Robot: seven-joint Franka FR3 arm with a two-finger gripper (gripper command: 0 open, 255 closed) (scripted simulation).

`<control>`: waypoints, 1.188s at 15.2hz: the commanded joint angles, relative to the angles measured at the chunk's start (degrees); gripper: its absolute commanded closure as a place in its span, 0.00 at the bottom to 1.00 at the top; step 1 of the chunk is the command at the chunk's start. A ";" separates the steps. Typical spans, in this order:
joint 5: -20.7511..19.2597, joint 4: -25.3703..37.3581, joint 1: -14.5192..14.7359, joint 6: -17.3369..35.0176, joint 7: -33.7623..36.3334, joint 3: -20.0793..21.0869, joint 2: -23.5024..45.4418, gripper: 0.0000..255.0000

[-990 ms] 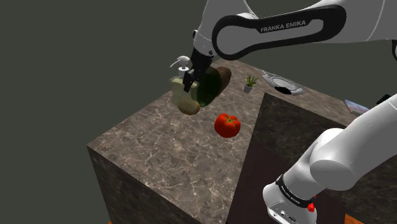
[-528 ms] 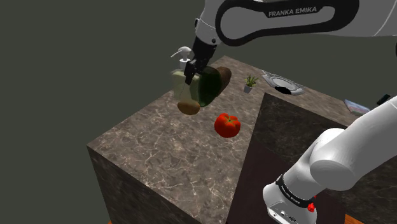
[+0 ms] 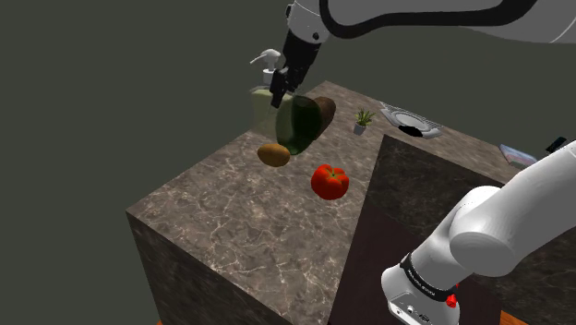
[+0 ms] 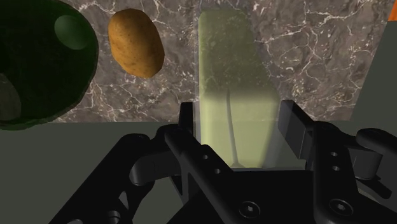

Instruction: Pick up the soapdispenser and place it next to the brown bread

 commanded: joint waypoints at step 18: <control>0.66 8.05 -2.11 -9.60 -6.29 -3.83 -1.80 1.00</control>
